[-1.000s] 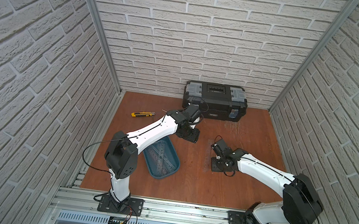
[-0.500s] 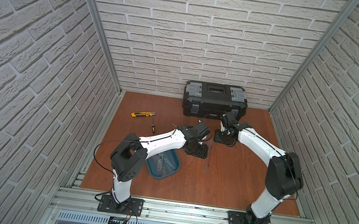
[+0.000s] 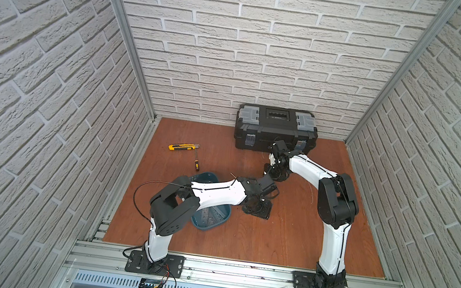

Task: Put the scattered rulers into the storage box
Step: Pick up the ruler from the center of the board.

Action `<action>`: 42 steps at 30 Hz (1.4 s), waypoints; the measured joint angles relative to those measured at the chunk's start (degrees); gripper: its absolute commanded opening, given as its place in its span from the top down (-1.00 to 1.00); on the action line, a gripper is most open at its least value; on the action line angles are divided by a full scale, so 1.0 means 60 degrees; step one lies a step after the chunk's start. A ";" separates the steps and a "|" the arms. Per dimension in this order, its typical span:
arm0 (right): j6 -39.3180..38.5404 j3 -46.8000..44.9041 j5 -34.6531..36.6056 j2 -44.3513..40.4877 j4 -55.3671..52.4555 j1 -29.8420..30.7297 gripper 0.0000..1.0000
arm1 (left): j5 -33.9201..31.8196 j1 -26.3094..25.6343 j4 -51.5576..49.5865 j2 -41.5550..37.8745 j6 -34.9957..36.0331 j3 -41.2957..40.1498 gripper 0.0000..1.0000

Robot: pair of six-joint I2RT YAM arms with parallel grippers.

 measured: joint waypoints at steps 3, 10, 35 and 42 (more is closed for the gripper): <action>-0.0164 -0.0146 -0.0310 -0.0018 0.0087 0.0025 0.08 | -0.0164 -0.0106 -0.0084 0.0051 0.0051 0.0000 -0.26; -0.0382 -0.0444 -0.0648 -0.0055 0.0273 0.0153 0.09 | -0.0663 -0.0153 -0.0149 -0.0291 0.0178 -0.0040 -0.26; 0.0976 -0.5289 0.0754 -0.3727 0.0922 -0.0091 0.10 | -0.1632 0.0616 -0.0852 -0.2936 0.0408 -0.0838 -0.30; 0.1555 -0.7242 0.0900 -0.6309 0.0798 -0.0091 0.09 | -0.1643 0.0688 -0.0849 -0.2954 0.0441 -0.0838 -0.31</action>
